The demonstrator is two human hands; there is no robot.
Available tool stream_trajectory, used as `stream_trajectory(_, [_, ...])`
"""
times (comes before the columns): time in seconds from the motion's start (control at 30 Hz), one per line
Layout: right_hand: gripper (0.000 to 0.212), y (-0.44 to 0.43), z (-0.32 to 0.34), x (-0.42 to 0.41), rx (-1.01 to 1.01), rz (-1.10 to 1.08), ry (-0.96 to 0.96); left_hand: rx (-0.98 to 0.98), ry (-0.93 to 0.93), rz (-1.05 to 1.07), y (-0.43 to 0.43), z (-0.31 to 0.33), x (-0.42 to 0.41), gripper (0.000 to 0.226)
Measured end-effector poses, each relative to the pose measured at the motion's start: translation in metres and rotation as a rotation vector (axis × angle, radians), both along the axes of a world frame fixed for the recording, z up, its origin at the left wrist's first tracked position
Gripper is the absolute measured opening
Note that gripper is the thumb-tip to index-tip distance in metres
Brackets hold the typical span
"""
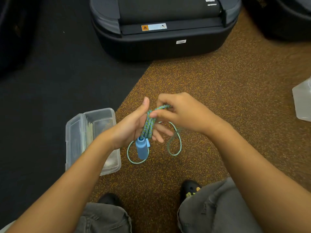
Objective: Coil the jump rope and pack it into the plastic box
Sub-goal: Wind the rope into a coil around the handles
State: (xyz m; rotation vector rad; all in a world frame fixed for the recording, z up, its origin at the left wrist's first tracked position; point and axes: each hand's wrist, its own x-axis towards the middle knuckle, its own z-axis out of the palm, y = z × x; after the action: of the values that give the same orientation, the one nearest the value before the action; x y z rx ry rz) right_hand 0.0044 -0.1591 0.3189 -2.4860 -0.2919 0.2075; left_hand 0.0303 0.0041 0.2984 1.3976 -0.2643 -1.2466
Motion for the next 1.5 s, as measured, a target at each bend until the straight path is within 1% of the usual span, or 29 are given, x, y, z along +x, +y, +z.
stream_trajectory(0.1, [0.028, -0.005, -0.002, 0.004, 0.077, -0.057, -0.011, -0.045, 0.086, -0.098, 0.006, -0.006, 0.004, 0.086])
stream_trajectory(0.17, [0.031, -0.005, -0.006, 0.006, 0.087, -0.090, 0.004, -0.137, 0.164, -0.092, 0.010, -0.006, 0.006, 0.087])
stream_trajectory(0.23, [0.033, -0.003, -0.010, 0.006, 0.074, -0.107, 0.039, -0.283, 0.274, -0.026, 0.013, -0.006, 0.010, 0.085])
stream_trajectory(0.33, [0.039, 0.002, -0.017, 0.004, -0.010, -0.093, 0.097, -0.640, 0.521, 0.062, 0.018, -0.008, 0.021, 0.079])
stream_trajectory(0.37, [0.042, 0.005, -0.018, 0.003, -0.036, -0.083, 0.112, -0.712, 0.564, 0.106, 0.020, -0.009, 0.024, 0.079])
stream_trajectory(0.4, [0.042, 0.007, -0.019, 0.001, -0.050, -0.074, 0.129, -0.737, 0.567, 0.164, 0.021, -0.011, 0.025, 0.080])
stream_trajectory(0.43, [0.039, 0.011, -0.020, -0.001, -0.057, -0.059, 0.146, -0.727, 0.552, 0.226, 0.023, -0.012, 0.026, 0.079])
stream_trajectory(0.53, [0.031, 0.023, -0.023, -0.006, -0.085, -0.002, 0.205, -0.575, 0.394, 0.482, 0.024, -0.011, 0.024, 0.078])
stream_trajectory(0.6, [0.030, 0.030, -0.024, -0.009, -0.103, 0.027, 0.217, -0.514, 0.323, 0.589, 0.023, -0.009, 0.023, 0.079])
stream_trajectory(0.7, [0.034, 0.036, -0.023, -0.011, -0.136, 0.062, 0.211, -0.445, 0.276, 0.648, 0.020, -0.006, 0.022, 0.078])
stream_trajectory(0.83, [0.031, 0.039, -0.019, -0.015, -0.176, 0.126, 0.205, -0.341, 0.227, 0.668, 0.016, -0.011, 0.022, 0.075])
stream_trajectory(0.9, [0.030, 0.039, -0.016, -0.016, -0.194, 0.149, 0.187, -0.243, 0.149, 0.647, 0.013, -0.014, 0.022, 0.070])
stream_trajectory(0.97, [0.030, 0.040, -0.014, -0.016, -0.195, 0.167, 0.153, -0.118, 0.044, 0.581, 0.008, -0.016, 0.018, 0.066])
stream_trajectory(1.03, [0.028, 0.038, -0.012, -0.013, -0.171, 0.164, 0.101, -0.002, -0.035, 0.467, 0.005, -0.017, 0.013, 0.065])
stream_trajectory(1.13, [0.023, 0.028, -0.009, -0.007, -0.085, 0.110, 0.068, 0.122, -0.169, 0.214, 0.005, -0.013, 0.006, 0.068])
stream_trajectory(1.2, [0.019, 0.018, -0.008, -0.003, 0.009, 0.049, 0.083, 0.136, -0.221, 0.094, 0.005, -0.007, 0.004, 0.071])
stream_trajectory(1.27, [0.016, 0.009, -0.006, 0.001, 0.131, -0.013, 0.081, 0.157, -0.250, 0.032, 0.004, -0.003, 0.004, 0.073])
stream_trajectory(1.3, [0.015, 0.006, -0.005, 0.003, 0.182, -0.048, 0.071, 0.150, -0.236, 0.019, 0.004, -0.003, 0.005, 0.071])
stream_trajectory(1.4, [0.011, 0.000, -0.006, 0.007, 0.296, -0.145, 0.055, -0.002, -0.075, 0.080, 0.009, -0.003, 0.008, 0.058])
stream_trajectory(1.47, [0.009, 0.000, -0.008, 0.009, 0.306, -0.179, 0.056, -0.141, 0.027, 0.164, 0.011, -0.003, 0.010, 0.049])
stream_trajectory(1.5, [0.011, 0.001, -0.009, 0.009, 0.286, -0.183, 0.049, -0.208, 0.071, 0.208, 0.012, -0.002, 0.011, 0.047])
